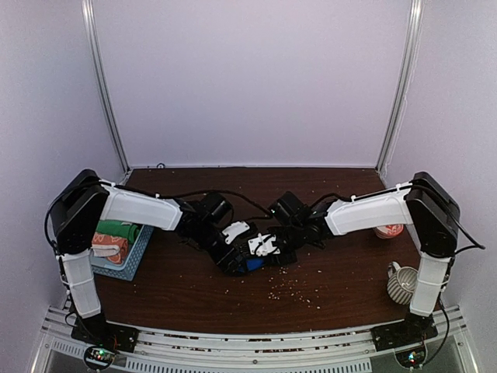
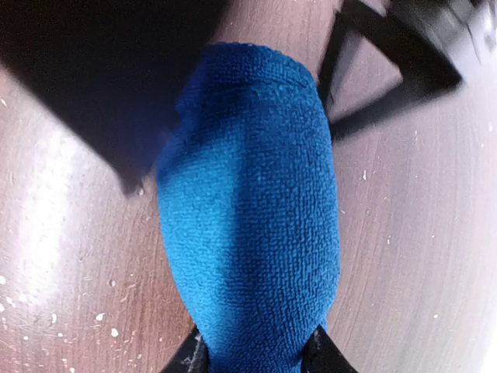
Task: Roll the towels
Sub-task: Pick up the towel from the center of the board.
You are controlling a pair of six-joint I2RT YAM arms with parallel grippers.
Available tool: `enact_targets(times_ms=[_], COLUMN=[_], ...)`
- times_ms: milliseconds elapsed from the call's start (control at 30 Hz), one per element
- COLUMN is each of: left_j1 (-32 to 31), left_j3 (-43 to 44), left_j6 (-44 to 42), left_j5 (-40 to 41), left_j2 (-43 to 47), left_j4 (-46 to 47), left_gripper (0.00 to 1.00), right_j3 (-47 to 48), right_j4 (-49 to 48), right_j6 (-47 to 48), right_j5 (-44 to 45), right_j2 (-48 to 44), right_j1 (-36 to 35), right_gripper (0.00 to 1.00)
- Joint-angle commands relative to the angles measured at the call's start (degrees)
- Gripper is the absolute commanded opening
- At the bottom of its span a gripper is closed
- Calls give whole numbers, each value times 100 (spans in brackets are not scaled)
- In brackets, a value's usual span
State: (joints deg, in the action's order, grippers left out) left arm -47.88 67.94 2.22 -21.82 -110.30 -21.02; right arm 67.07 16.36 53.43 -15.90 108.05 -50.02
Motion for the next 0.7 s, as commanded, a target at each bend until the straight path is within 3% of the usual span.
enact_targets(times_ms=[0, 100, 267, 433, 500, 600, 667], left_j1=[-33, -31, -305, -297, -258, -366, -778], left_j3=[-434, -870, -1434, -2252, -2095, -1705, -1724], left_j6=[58, 164, 229, 599, 321, -393, -923], left_j5=[49, 550, 2754, 4253, 3886, 2342, 2117], left_j2=[648, 1390, 2728, 3367, 3254, 3158, 3216], left_j4=[258, 620, 1039, 2575, 2807, 2641, 2665], left_gripper=[98, 98, 98, 98, 94, 63, 61], right_j3=[111, 395, 1061, 1961, 2308, 2816, 3004], right_j4=[1424, 1700, 2416, 3420, 3769, 4343, 4556], right_j6=[-433, -529, -723, -888, -940, -945, -947], right_j5=[-131, -393, -761, -1086, -1201, -1358, -1413], right_j2=[552, 709, 1121, 1753, 1997, 2380, 2522], right_j1=[129, 190, 334, 438, 477, 533, 554], right_gripper=[32, 32, 32, 32, 31, 31, 31])
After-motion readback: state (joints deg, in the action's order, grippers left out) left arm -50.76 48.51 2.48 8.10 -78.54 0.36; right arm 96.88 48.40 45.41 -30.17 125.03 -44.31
